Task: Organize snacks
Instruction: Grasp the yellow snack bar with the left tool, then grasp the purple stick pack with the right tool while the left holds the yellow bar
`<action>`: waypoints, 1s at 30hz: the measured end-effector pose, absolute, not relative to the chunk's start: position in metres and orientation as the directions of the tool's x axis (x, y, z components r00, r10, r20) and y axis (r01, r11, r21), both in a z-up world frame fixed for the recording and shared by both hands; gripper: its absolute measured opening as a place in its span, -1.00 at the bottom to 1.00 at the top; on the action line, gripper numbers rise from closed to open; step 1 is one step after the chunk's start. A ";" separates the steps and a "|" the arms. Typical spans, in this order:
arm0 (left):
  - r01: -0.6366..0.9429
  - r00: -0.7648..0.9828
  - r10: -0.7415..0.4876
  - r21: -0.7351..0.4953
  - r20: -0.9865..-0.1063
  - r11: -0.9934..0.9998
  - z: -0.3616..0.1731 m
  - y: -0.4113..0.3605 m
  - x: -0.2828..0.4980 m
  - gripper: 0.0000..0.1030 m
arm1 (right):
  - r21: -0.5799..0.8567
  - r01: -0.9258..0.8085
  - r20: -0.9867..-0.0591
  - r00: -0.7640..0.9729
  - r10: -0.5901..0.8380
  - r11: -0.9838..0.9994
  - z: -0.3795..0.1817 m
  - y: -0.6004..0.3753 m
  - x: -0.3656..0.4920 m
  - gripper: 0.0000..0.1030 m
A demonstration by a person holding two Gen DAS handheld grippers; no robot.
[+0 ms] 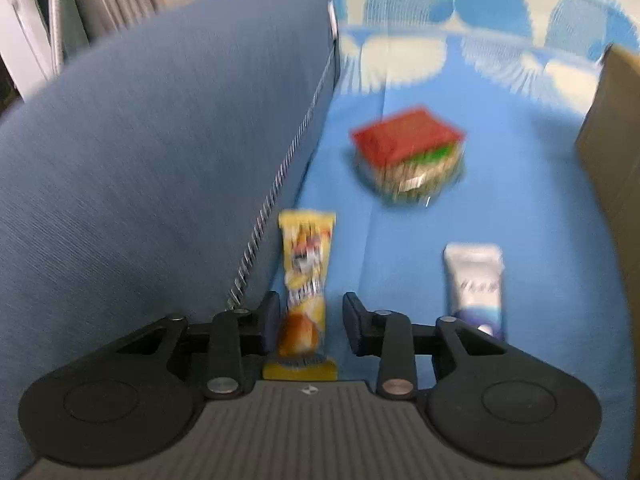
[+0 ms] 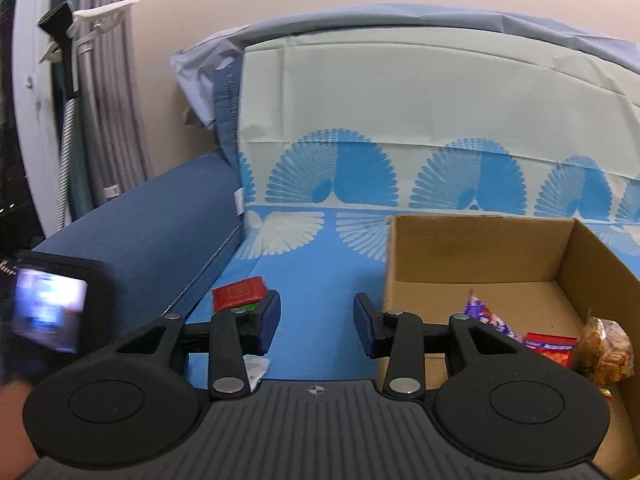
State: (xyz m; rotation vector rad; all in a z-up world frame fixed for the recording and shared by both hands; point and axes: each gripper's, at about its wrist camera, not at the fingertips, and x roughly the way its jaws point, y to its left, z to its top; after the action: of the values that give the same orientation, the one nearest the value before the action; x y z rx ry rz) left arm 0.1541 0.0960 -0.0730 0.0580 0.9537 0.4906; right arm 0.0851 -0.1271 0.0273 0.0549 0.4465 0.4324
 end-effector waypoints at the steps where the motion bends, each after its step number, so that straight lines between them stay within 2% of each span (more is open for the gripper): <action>1: -0.387 0.484 0.424 0.248 -0.765 0.888 -0.073 0.098 0.151 -0.50 | 0.139 -0.407 -0.405 0.809 0.427 0.903 0.027 -0.125 0.083 -0.18; 5: -0.374 0.525 0.318 0.121 -0.789 0.919 -0.062 0.112 0.128 -0.51 | 0.106 -0.470 -0.399 0.787 0.471 0.876 0.024 -0.114 0.074 -0.18; 8: -0.299 0.579 0.142 -0.047 -0.802 0.953 -0.051 0.124 0.099 -0.50 | 0.089 -0.518 -0.402 0.763 0.506 0.851 0.021 -0.104 0.067 -0.18; 10: -0.248 0.591 0.080 -0.086 -0.802 0.965 -0.045 0.123 0.080 -0.50 | 0.085 -0.545 -0.401 0.748 0.529 0.834 0.020 -0.098 0.062 -0.18; 14: -0.170 0.588 0.044 -0.071 -0.808 0.983 -0.048 0.114 0.055 -0.50 | 0.061 -0.601 -0.375 0.726 0.576 0.797 0.019 -0.086 0.047 -0.18; 19: -0.196 0.587 0.070 -0.058 -0.807 0.979 -0.048 0.112 0.050 -0.52 | 0.041 -0.630 -0.389 0.705 0.593 0.775 0.010 -0.071 0.035 -0.18; 22: -0.191 0.588 0.073 -0.051 -0.806 0.980 -0.049 0.110 0.050 -0.62 | 0.061 -0.611 -0.432 0.697 0.573 0.789 -0.001 -0.066 0.037 -0.18; 30: -0.167 0.602 0.042 -0.074 -0.797 0.983 -0.052 0.115 0.050 -0.67 | 0.197 -0.493 -0.592 0.629 0.504 0.847 -0.039 -0.061 0.071 -0.18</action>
State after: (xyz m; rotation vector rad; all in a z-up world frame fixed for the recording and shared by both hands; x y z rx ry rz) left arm 0.0499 0.1147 -0.0522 -0.1466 0.9177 0.1215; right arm 0.0711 -0.0608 -0.0387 0.0164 0.6836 0.5713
